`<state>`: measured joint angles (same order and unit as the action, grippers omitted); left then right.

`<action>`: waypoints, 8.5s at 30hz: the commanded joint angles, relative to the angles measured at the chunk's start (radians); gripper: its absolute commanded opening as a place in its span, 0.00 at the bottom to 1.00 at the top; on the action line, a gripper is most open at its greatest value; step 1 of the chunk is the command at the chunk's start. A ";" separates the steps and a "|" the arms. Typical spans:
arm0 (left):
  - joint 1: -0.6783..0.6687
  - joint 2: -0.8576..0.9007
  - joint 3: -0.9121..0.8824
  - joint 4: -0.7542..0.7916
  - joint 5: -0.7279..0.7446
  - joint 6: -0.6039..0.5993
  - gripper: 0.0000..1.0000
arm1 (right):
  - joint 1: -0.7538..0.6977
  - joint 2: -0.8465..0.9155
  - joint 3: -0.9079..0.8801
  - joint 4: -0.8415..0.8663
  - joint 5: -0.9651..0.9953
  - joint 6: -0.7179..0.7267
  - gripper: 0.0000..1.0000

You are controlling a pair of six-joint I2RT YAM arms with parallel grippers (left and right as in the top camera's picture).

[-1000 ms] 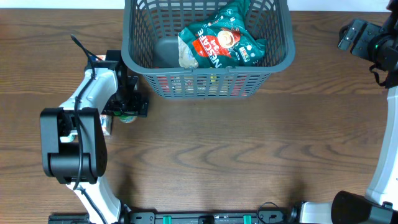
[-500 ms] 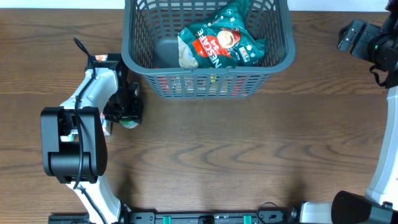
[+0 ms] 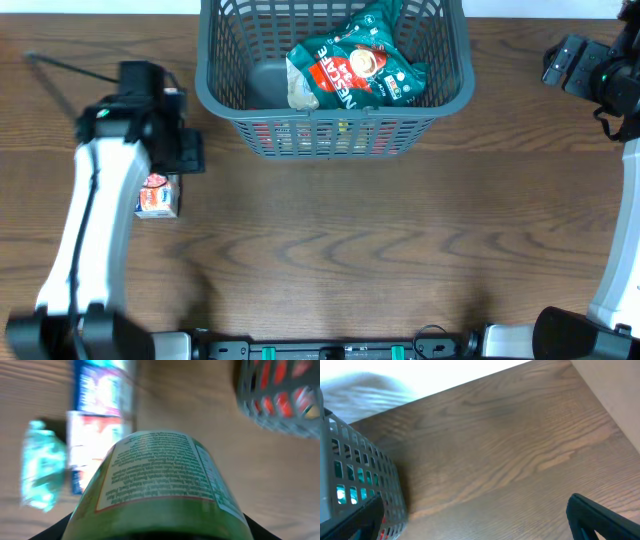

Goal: Pack container
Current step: 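Reach the left gripper to the green-lidded jar and grasp it, then lift the jar with the left gripper and set it in the basket, then move the left gripper to the tissue multi-pack and grasp it, then lift the tissue multi-pack with the left gripper and drop it into the basket, then move the left gripper to the mint-green bag and grasp it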

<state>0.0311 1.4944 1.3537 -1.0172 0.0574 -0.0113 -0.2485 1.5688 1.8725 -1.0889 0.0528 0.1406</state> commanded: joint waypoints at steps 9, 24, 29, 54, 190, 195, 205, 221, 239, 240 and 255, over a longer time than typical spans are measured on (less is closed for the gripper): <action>0.047 -0.210 0.039 -0.014 -0.050 -0.057 0.06 | -0.006 0.008 0.003 -0.007 0.003 -0.026 0.99; -0.351 -0.095 0.402 0.210 -0.081 0.301 0.06 | -0.006 0.008 0.003 -0.013 0.003 -0.026 0.99; -0.416 0.039 0.409 0.353 -0.081 0.340 0.06 | -0.006 0.008 0.003 -0.032 0.003 -0.026 0.99; -0.335 0.400 0.409 0.146 -0.066 0.189 0.06 | -0.007 0.008 0.003 -0.057 0.003 -0.052 0.99; -0.465 0.218 0.835 0.223 -0.114 0.919 0.06 | -0.008 0.008 0.003 -0.007 0.025 -0.134 0.99; -0.515 0.333 0.835 0.291 -0.094 0.970 0.06 | -0.008 0.008 0.003 -0.015 0.025 -0.127 0.99; -0.517 0.614 0.834 0.168 -0.058 0.968 0.06 | -0.008 0.008 0.003 -0.017 0.025 -0.127 0.99; -0.516 0.552 0.839 0.139 -0.092 0.937 0.99 | -0.008 0.008 0.003 -0.027 0.025 -0.127 0.99; -0.073 0.089 0.839 -0.246 -0.234 0.170 0.99 | -0.008 0.008 0.003 -0.051 0.025 -0.127 0.99; -0.036 0.076 0.839 -0.315 -0.234 0.134 0.99 | -0.008 0.008 0.003 -0.049 0.025 -0.127 0.99; 0.251 0.045 0.518 -0.460 -0.235 -0.127 0.99 | -0.008 0.008 0.003 -0.043 0.025 -0.135 0.99</action>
<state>0.2691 1.5349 1.9652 -1.5120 -0.1650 -0.1600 -0.2485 1.5703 1.8725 -1.1328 0.0719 0.0166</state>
